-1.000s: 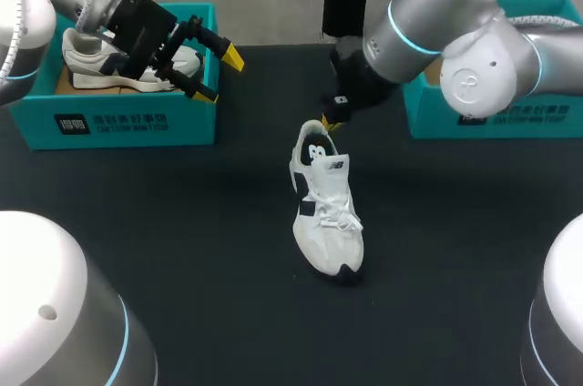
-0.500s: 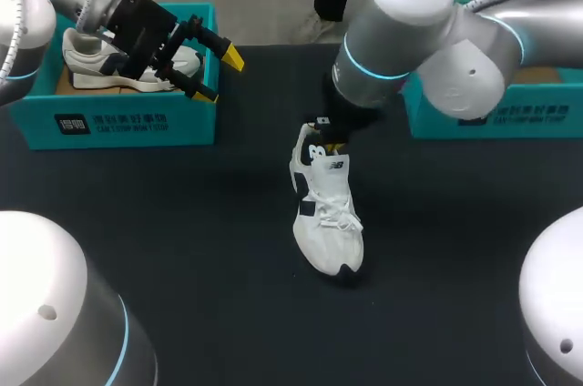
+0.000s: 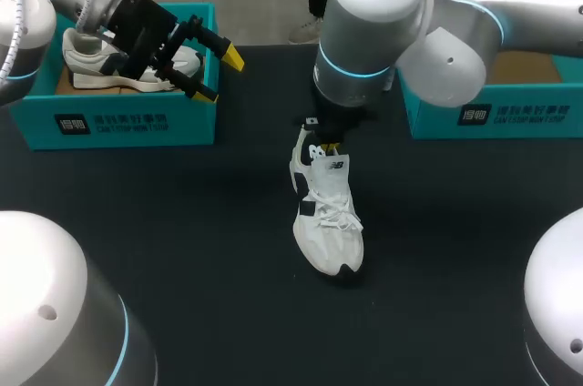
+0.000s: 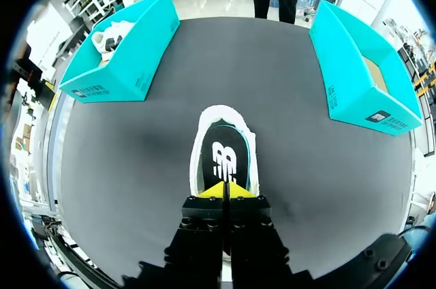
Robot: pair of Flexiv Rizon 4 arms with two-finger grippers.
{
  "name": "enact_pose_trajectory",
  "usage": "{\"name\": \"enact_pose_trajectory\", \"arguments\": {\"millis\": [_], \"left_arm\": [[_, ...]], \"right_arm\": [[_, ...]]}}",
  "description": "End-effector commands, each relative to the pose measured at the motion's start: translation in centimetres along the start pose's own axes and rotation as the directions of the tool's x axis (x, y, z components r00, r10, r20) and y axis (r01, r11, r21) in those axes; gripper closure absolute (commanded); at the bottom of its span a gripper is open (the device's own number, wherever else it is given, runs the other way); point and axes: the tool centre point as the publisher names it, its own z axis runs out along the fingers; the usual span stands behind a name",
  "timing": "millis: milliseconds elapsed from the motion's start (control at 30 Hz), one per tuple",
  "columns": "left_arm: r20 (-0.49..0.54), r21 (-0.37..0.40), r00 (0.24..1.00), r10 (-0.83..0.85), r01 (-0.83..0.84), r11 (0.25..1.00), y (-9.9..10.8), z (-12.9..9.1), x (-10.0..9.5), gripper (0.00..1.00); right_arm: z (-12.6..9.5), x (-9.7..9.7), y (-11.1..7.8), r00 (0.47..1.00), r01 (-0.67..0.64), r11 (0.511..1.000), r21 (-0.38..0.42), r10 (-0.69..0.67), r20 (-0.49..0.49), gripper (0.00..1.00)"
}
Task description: Take the shoe out of the shoebox, open the shoe tongue, remove and reinsert the insole, then place the shoe into the shoebox
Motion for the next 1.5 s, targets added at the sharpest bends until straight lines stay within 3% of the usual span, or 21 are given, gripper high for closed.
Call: {"name": "enact_pose_trajectory", "arguments": {"millis": [33,267,633,867,1233,1500], "left_arm": [[-0.003,0.001,1.000,0.001,-0.001,1.000,0.0,0.0,0.0,0.00],[-0.003,0.001,1.000,0.001,-0.001,1.000,0.0,0.0,0.0,0.00],[-0.003,0.001,1.000,0.001,-0.001,1.000,0.0,0.0,0.0,0.00],[-0.003,0.001,1.000,0.001,-0.001,1.000,0.0,0.0,0.0,0.00],[-0.003,0.001,1.000,0.001,-0.001,1.000,0.0,0.0,0.0,0.00],[-0.003,0.001,1.000,0.001,-0.001,1.000,0.0,0.0,0.0,0.00]], "right_arm": [[1.8,0.3,0.8,0.999,0.028,0.999,0.038,-0.027,-0.019,1.00],[4.2,0.1,1.5,0.997,0.073,0.989,0.127,-0.072,-0.011,1.00],[5.2,-0.1,-0.9,0.995,0.093,0.972,0.217,-0.100,0.023,1.00],[5.5,-0.4,-2.0,0.994,0.080,0.970,0.231,-0.094,0.047,1.00],[9.3,-0.2,-3.3,0.996,0.056,0.958,0.282,-0.073,0.049,1.00],[8.7,0.2,-2.9,0.994,0.075,0.959,0.273,-0.095,0.062,1.00]]}}
